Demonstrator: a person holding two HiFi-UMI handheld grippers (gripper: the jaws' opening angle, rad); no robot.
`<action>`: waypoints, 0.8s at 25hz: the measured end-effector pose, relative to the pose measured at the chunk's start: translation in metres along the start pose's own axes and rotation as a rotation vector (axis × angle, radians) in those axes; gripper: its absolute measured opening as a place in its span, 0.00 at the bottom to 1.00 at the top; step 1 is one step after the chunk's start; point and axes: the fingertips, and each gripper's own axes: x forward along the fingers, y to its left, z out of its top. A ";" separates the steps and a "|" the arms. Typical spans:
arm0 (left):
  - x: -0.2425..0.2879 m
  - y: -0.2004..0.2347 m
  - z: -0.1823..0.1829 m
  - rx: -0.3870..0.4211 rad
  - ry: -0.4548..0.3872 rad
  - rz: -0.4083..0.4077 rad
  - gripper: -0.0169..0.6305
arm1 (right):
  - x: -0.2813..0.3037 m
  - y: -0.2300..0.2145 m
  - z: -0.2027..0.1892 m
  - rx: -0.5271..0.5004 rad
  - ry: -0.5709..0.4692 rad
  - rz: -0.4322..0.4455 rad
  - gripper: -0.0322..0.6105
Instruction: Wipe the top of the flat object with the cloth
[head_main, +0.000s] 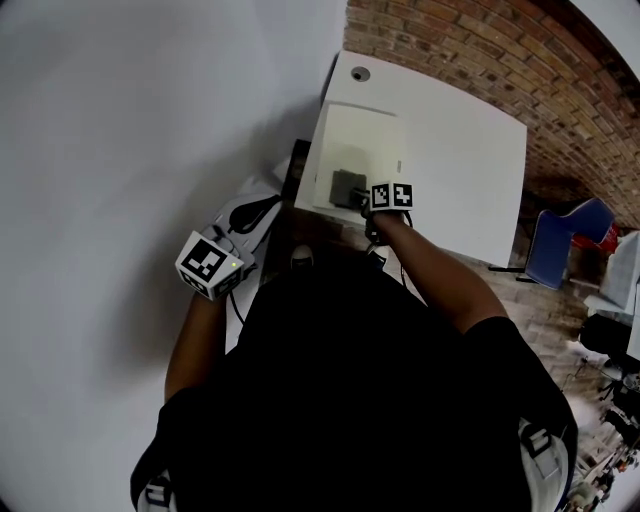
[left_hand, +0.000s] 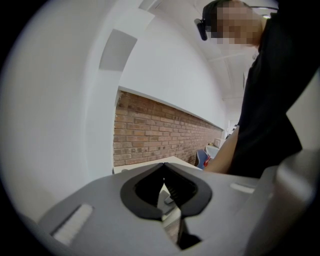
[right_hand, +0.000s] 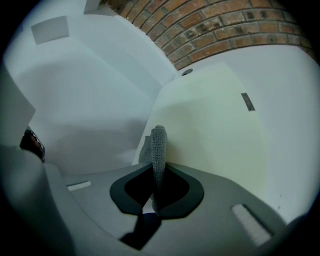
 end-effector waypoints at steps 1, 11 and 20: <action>0.001 0.000 0.000 0.000 -0.001 0.000 0.03 | -0.003 -0.004 0.000 -0.001 -0.003 -0.012 0.06; 0.016 -0.002 0.012 0.030 -0.045 -0.017 0.03 | -0.030 -0.041 -0.001 0.002 -0.026 -0.111 0.06; 0.032 -0.009 0.014 0.032 -0.045 -0.055 0.03 | -0.056 -0.071 -0.009 0.006 -0.032 -0.200 0.06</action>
